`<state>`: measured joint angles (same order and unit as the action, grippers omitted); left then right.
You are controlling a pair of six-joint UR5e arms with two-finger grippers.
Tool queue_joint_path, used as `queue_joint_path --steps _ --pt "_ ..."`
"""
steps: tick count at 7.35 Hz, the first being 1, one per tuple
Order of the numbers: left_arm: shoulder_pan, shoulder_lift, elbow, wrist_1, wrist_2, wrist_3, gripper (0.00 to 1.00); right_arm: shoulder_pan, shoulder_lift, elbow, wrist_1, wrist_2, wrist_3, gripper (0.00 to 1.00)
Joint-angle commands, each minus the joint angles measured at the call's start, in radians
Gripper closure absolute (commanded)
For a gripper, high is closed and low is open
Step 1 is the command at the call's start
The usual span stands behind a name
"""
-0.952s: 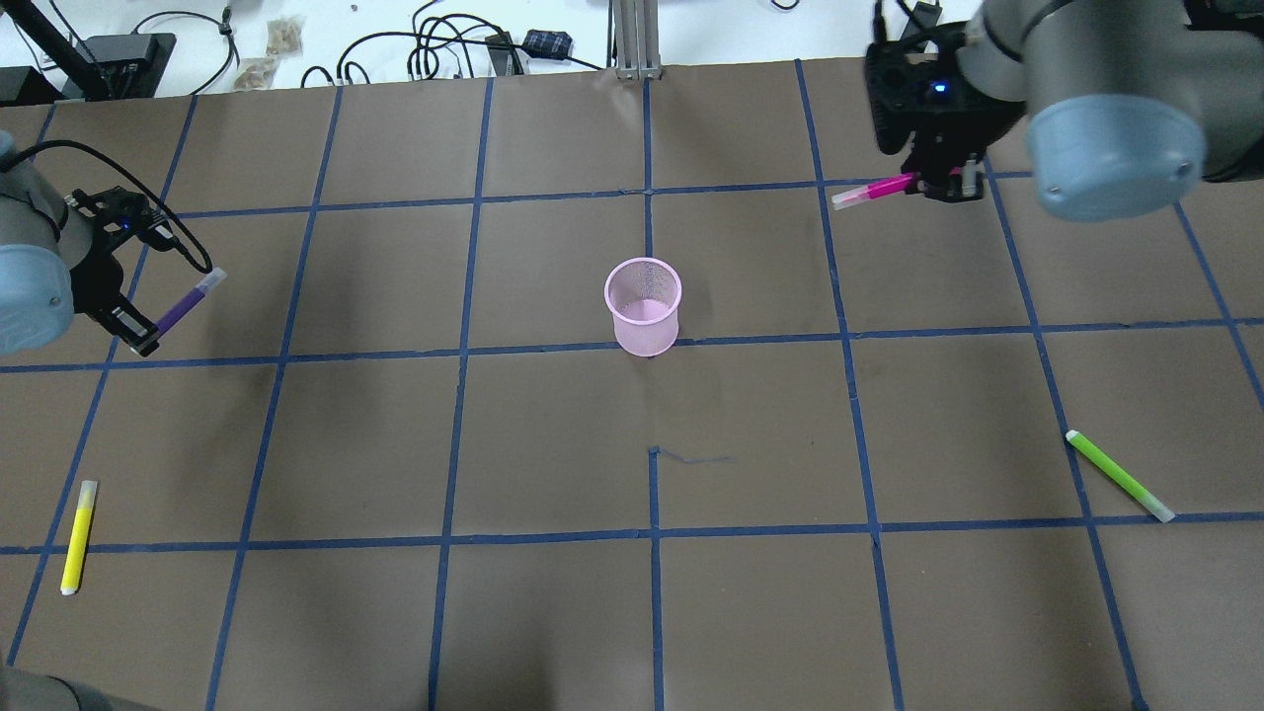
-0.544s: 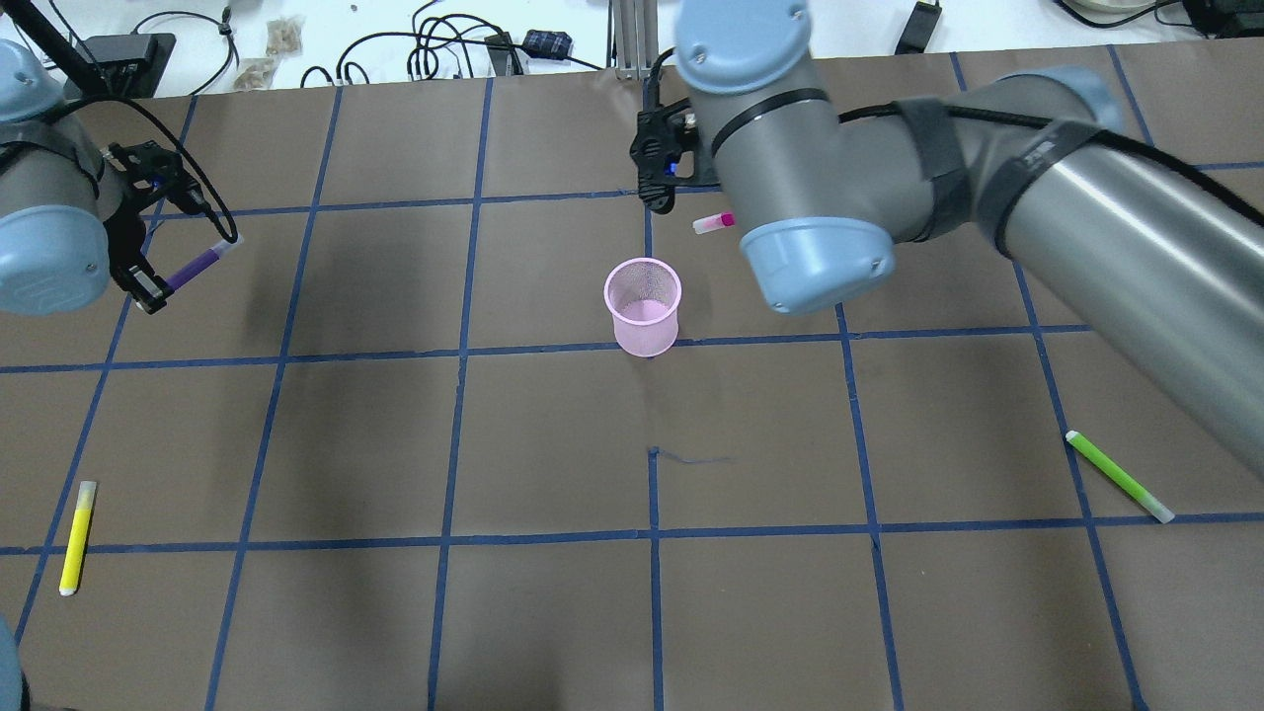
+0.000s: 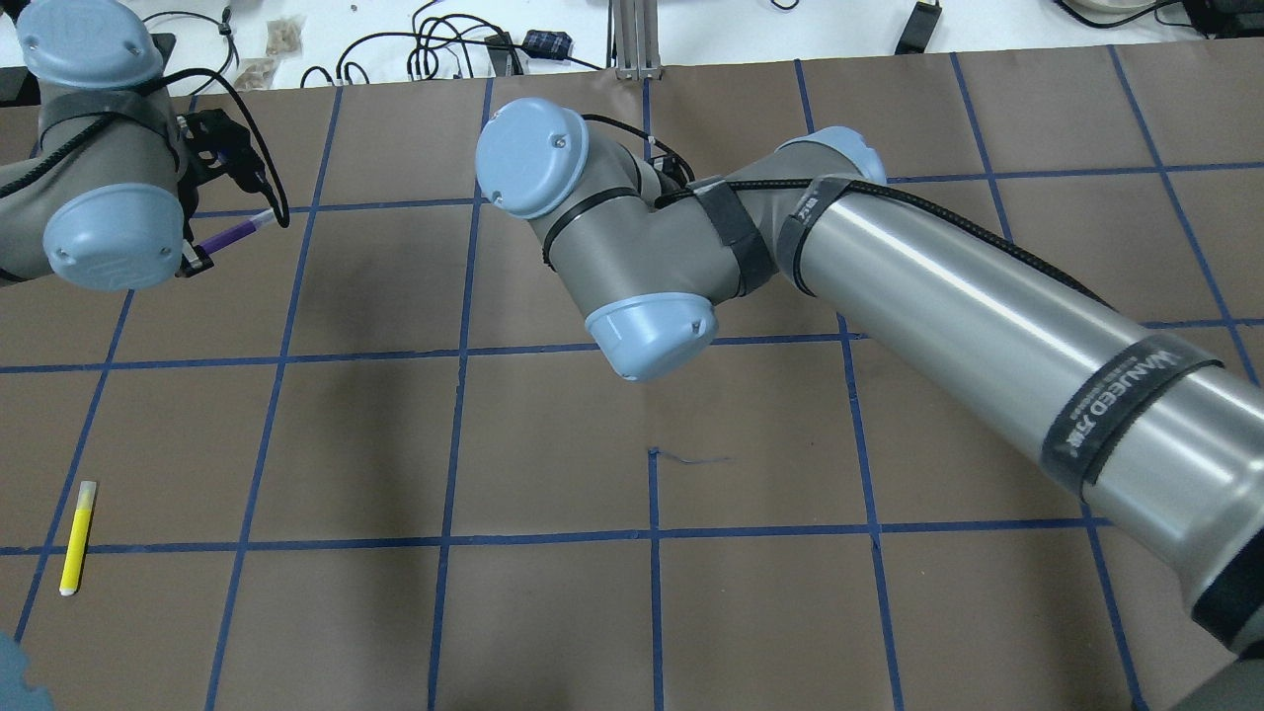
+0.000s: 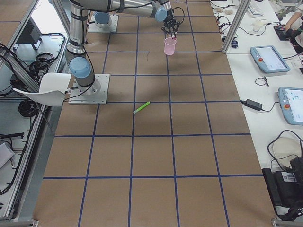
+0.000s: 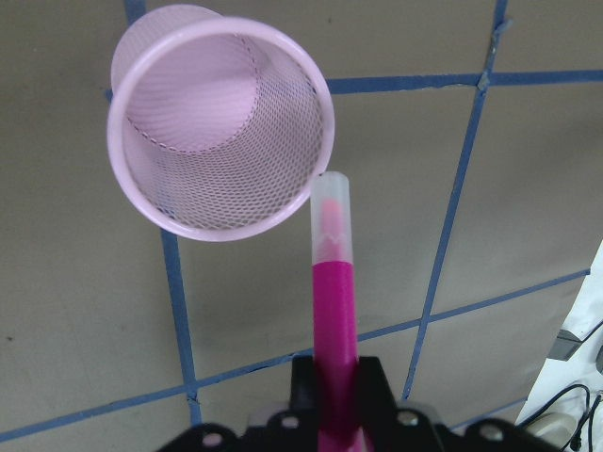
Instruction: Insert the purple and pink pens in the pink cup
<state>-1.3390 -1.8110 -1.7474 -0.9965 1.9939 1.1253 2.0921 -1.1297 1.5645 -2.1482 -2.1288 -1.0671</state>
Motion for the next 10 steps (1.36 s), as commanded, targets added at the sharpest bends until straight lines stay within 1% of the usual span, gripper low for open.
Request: queue_joint_path --steps 1,2,3,4,5,6,7,8,10 --pt "-0.031 0.004 0.003 0.001 0.029 0.005 1.00 0.052 0.053 -0.001 -0.002 -0.016 0.003 0.95" --pt "-0.037 0.004 0.003 0.001 0.029 0.008 1.00 0.062 0.063 -0.003 -0.004 -0.035 -0.001 0.95" --pt "-0.045 0.004 0.003 0.001 0.029 0.008 1.00 0.062 0.065 -0.003 -0.004 -0.036 -0.001 0.84" --pt "-0.058 0.004 0.003 -0.001 0.031 0.013 1.00 0.062 0.065 -0.006 -0.006 -0.033 0.004 0.31" --pt "-0.078 0.005 0.005 -0.001 0.046 0.024 1.00 0.056 0.062 -0.006 -0.021 -0.028 -0.007 0.22" --pt "-0.101 0.009 0.005 -0.001 0.048 0.025 1.00 0.051 0.053 -0.006 -0.019 -0.026 -0.010 0.20" --pt "-0.136 0.012 0.005 -0.001 0.046 0.025 1.00 0.040 0.039 -0.007 -0.019 -0.025 -0.010 0.20" --pt "-0.176 0.015 0.005 0.001 0.048 0.024 1.00 0.019 0.015 -0.009 -0.019 -0.020 -0.011 0.25" --pt "-0.230 0.030 0.008 -0.001 0.048 0.024 1.00 -0.096 -0.085 0.000 -0.013 0.186 -0.013 0.24"
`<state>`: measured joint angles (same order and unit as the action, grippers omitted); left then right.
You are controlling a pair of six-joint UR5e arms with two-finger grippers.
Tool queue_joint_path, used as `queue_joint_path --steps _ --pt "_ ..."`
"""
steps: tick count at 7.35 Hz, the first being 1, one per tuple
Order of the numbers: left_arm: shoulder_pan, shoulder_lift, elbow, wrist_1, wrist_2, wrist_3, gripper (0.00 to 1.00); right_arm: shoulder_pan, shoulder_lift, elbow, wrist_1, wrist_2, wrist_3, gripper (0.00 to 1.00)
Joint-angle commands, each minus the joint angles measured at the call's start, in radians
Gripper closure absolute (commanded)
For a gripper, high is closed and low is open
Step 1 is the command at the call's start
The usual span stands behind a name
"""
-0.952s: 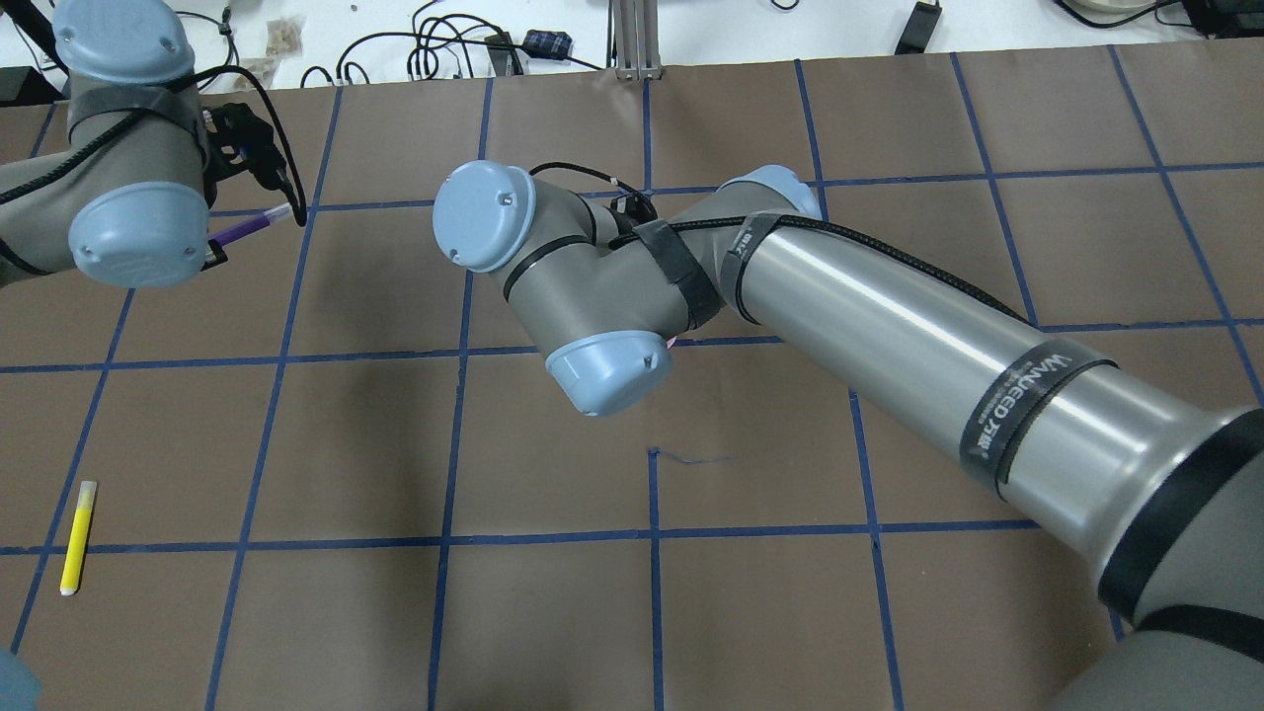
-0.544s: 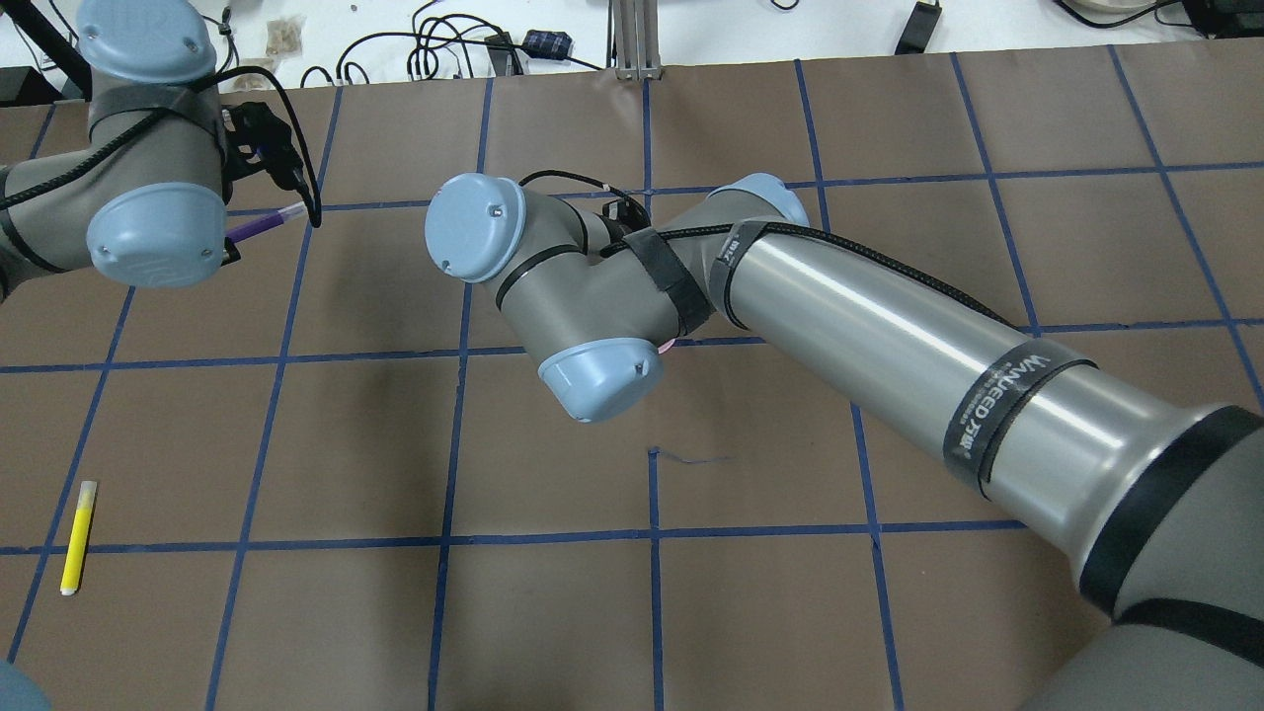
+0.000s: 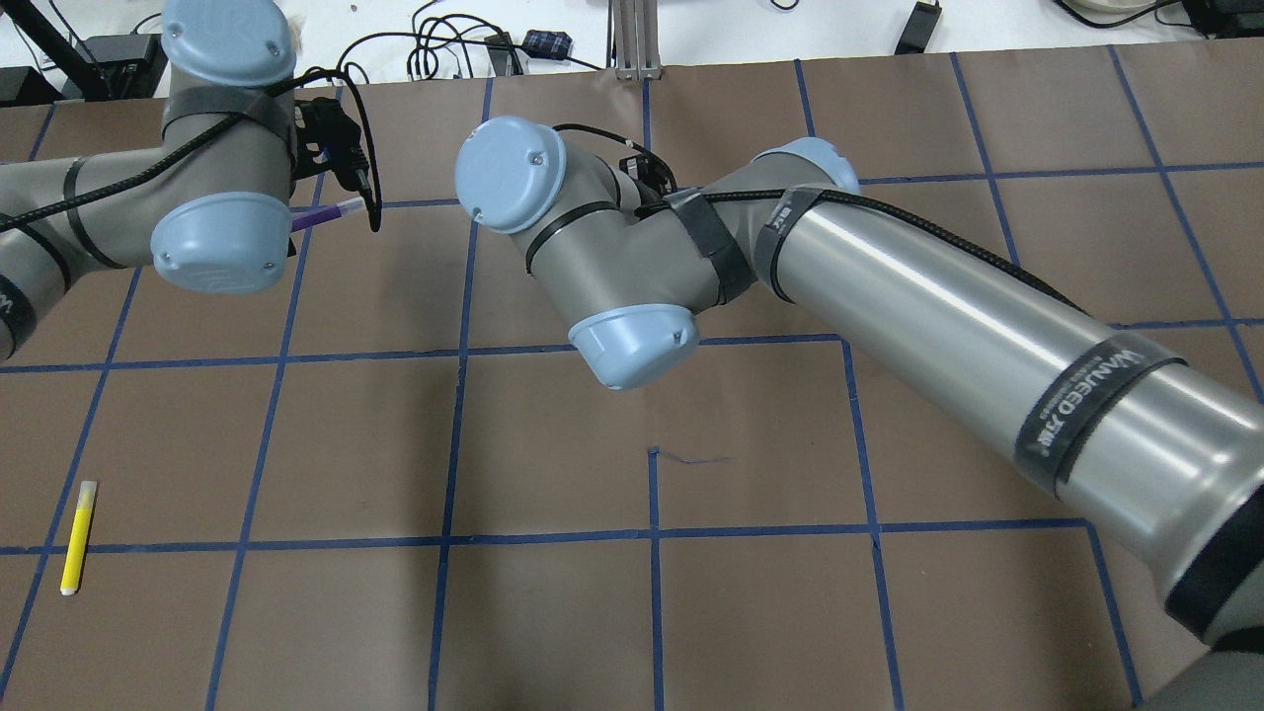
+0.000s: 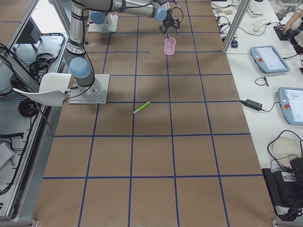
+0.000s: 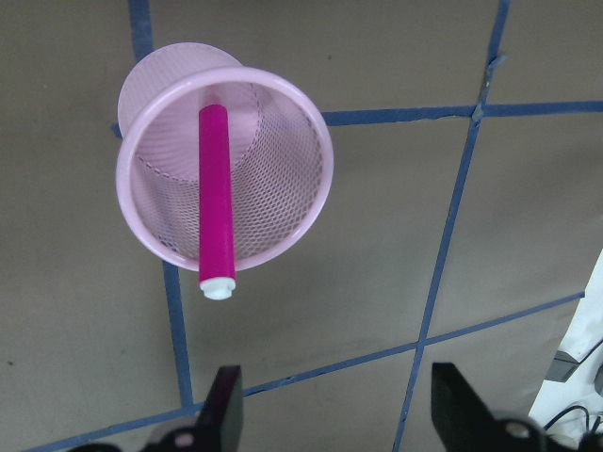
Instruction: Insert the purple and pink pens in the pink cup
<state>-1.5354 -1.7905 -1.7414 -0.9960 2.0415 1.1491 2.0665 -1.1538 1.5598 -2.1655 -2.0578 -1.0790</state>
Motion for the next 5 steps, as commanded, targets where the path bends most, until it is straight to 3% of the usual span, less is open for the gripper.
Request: queue_joint_path --steps 1,3,5 --pt "-0.044 0.002 0.023 -0.022 0.002 0.001 1.00 -0.141 -0.108 0.011 0.015 0.172 -0.002 0.25" --pt "-0.124 -0.007 0.083 -0.125 0.012 0.001 1.00 -0.280 -0.177 0.014 0.099 0.293 -0.001 0.25" --pt "-0.254 -0.036 0.091 -0.161 0.052 0.003 1.00 -0.405 -0.245 0.016 0.199 0.329 0.014 0.25"
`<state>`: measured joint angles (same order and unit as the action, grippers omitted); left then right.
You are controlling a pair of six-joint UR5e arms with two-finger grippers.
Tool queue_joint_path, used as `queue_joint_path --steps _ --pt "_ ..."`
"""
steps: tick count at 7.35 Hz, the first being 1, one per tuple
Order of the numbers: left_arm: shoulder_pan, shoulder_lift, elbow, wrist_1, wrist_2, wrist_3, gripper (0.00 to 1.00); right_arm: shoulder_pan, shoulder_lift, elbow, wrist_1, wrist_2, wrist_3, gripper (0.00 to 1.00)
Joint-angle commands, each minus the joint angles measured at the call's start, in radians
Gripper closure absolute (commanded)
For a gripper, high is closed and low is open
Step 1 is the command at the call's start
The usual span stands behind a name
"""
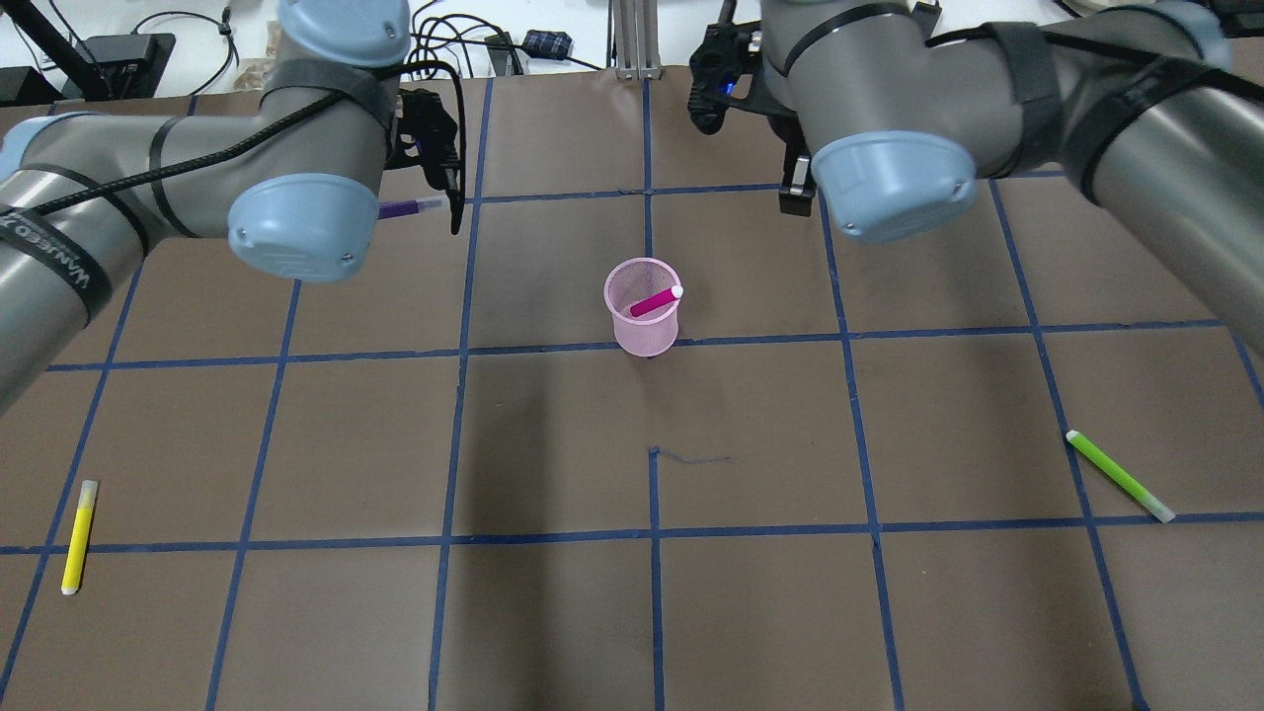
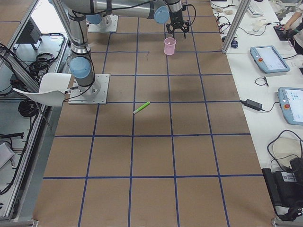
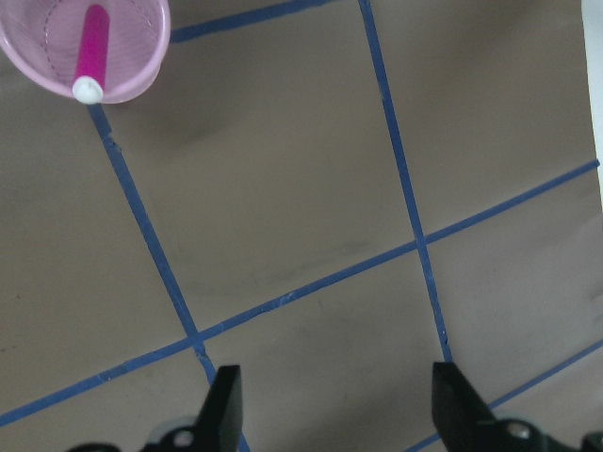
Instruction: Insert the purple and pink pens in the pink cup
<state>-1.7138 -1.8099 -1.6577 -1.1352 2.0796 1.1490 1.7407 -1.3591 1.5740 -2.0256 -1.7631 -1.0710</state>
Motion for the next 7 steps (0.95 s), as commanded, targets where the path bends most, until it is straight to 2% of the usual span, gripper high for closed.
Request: queue_joint_path --steps 1,2,3,5,6,7 --pt "-0.131 -0.025 0.003 -0.034 0.016 0.008 1.00 -0.122 -0.064 -0.009 0.121 0.095 0.008 0.20" --pt "-0.201 -0.043 -0.005 -0.055 0.054 0.008 1.00 -0.131 -0.074 -0.015 0.136 0.124 0.049 0.12" --pt "-0.252 -0.067 -0.002 -0.069 0.080 0.003 1.00 -0.132 -0.084 -0.014 0.140 0.123 0.233 0.00" --pt "-0.318 -0.123 0.012 -0.064 0.097 0.002 1.00 -0.128 -0.130 0.000 0.178 0.123 0.557 0.00" --pt "-0.346 -0.138 0.031 -0.057 0.123 -0.003 1.00 -0.133 -0.141 -0.012 0.311 0.123 0.689 0.00" --pt "-0.354 -0.153 0.062 -0.055 0.141 -0.005 1.00 -0.138 -0.150 -0.017 0.370 0.123 0.874 0.00"
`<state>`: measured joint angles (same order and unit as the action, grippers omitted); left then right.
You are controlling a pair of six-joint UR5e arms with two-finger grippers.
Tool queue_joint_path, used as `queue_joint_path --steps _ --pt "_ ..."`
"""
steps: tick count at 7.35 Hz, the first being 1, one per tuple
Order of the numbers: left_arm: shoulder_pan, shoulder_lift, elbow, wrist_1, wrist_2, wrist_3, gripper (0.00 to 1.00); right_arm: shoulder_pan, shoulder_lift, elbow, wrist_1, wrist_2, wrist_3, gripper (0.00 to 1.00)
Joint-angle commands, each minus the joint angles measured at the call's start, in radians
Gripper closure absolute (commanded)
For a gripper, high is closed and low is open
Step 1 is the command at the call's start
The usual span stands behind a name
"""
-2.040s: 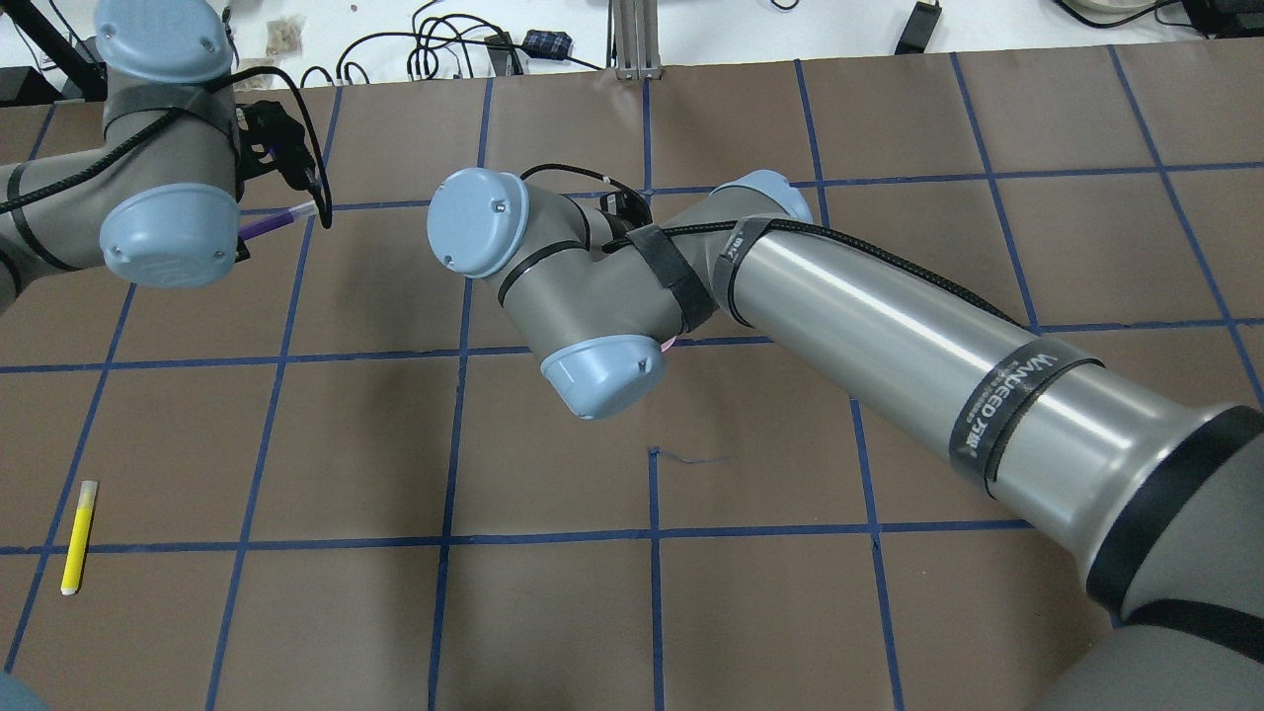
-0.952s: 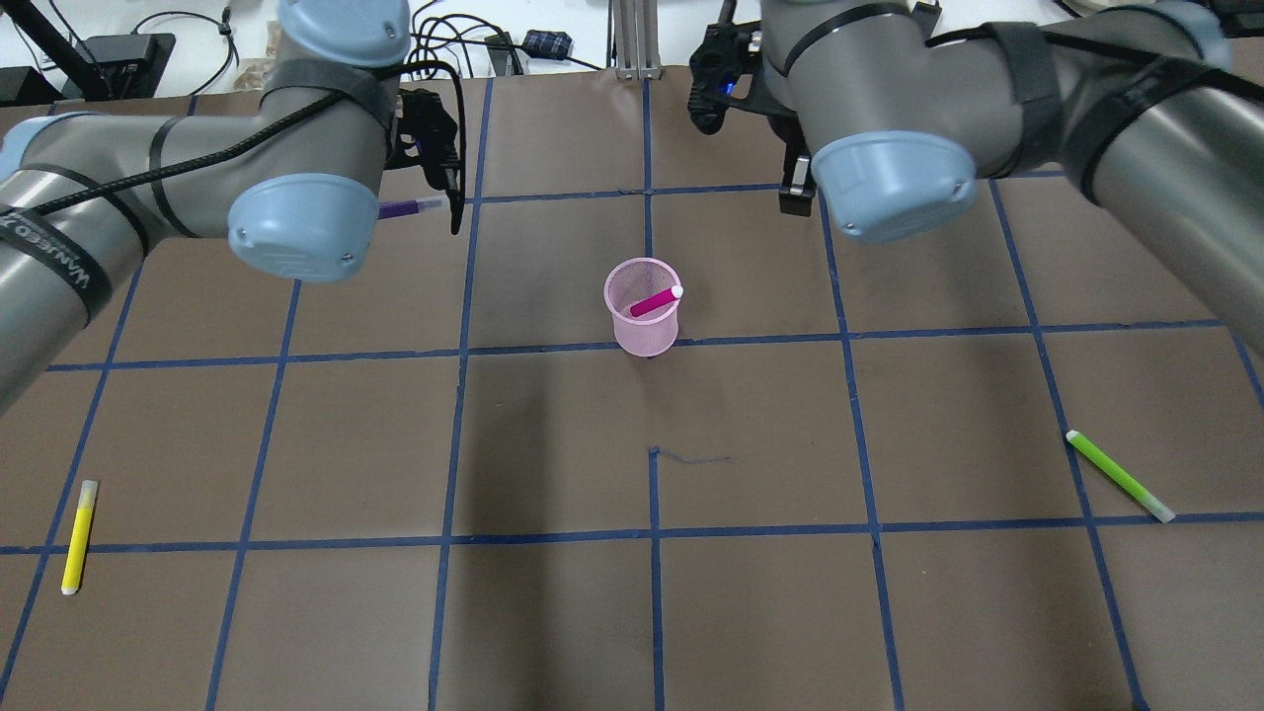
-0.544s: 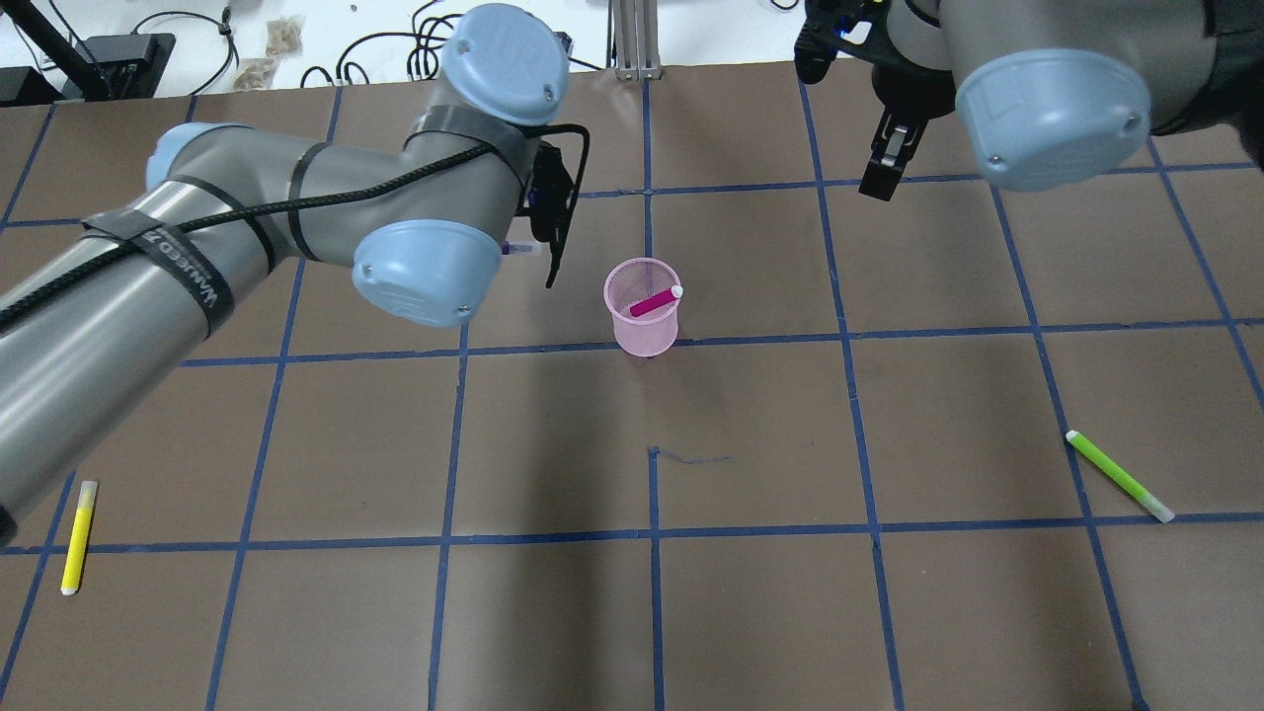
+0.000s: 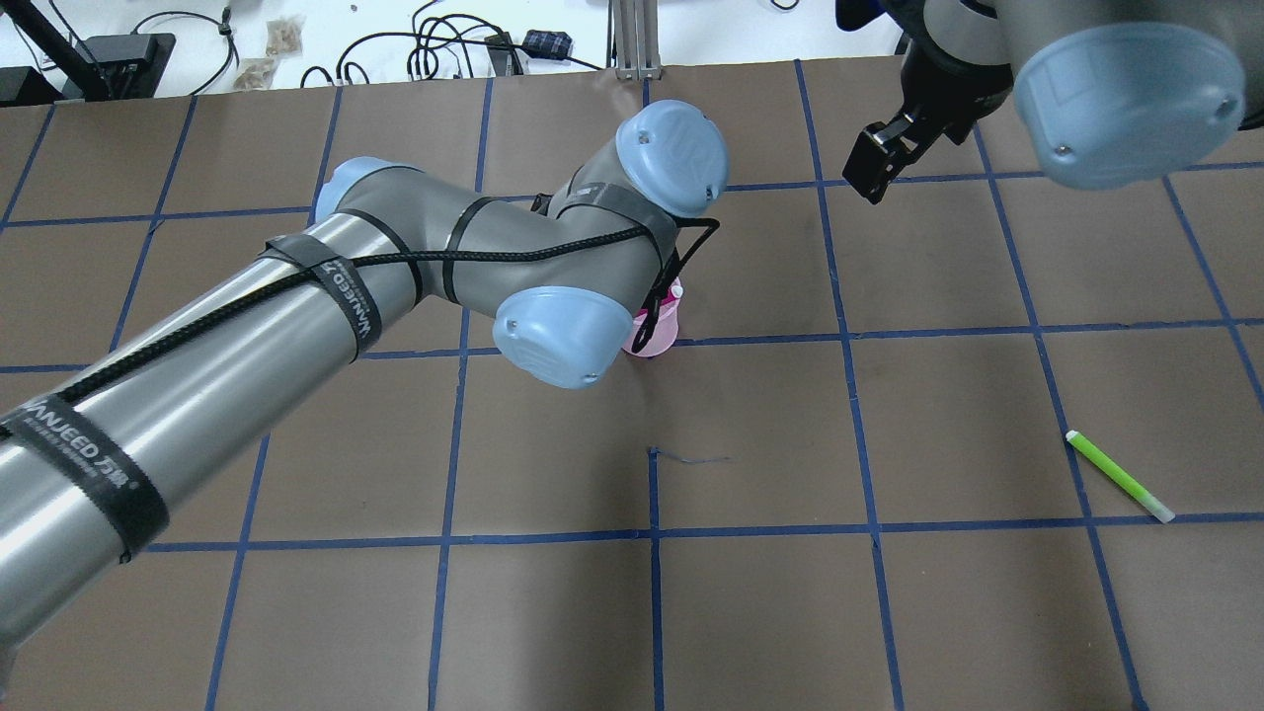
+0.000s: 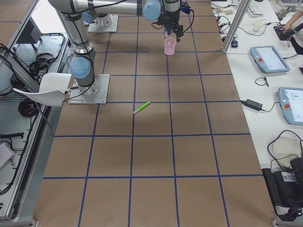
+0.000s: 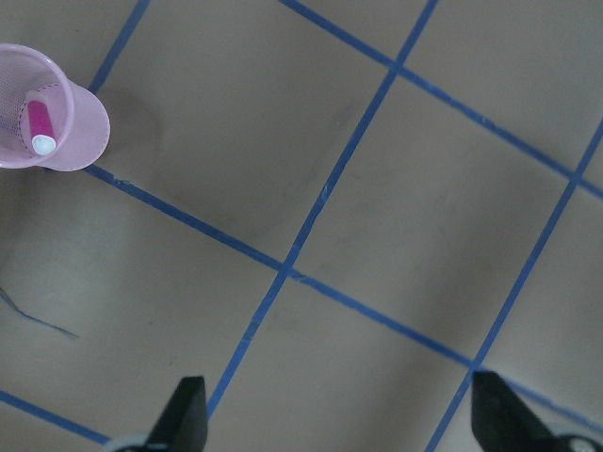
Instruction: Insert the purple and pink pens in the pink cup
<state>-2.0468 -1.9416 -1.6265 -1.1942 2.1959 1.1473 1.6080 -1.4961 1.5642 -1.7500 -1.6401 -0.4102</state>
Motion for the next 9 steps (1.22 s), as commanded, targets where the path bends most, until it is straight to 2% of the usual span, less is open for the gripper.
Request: queue_joint_path --steps 1,3,8,9 --pt "-0.026 -0.042 0.062 0.007 0.028 -0.004 1.00 0.004 -0.018 -0.006 0.098 0.003 0.317 0.00" --pt "-0.047 -0.097 0.068 0.057 0.033 -0.004 1.00 -0.005 -0.038 -0.009 0.096 0.087 0.471 0.00" --pt "-0.075 -0.122 0.053 0.058 0.076 0.000 1.00 0.001 -0.072 0.014 0.098 0.098 0.462 0.00" --pt "-0.078 -0.120 0.053 0.056 0.077 0.000 0.97 0.003 -0.069 0.013 0.092 0.094 0.458 0.00"
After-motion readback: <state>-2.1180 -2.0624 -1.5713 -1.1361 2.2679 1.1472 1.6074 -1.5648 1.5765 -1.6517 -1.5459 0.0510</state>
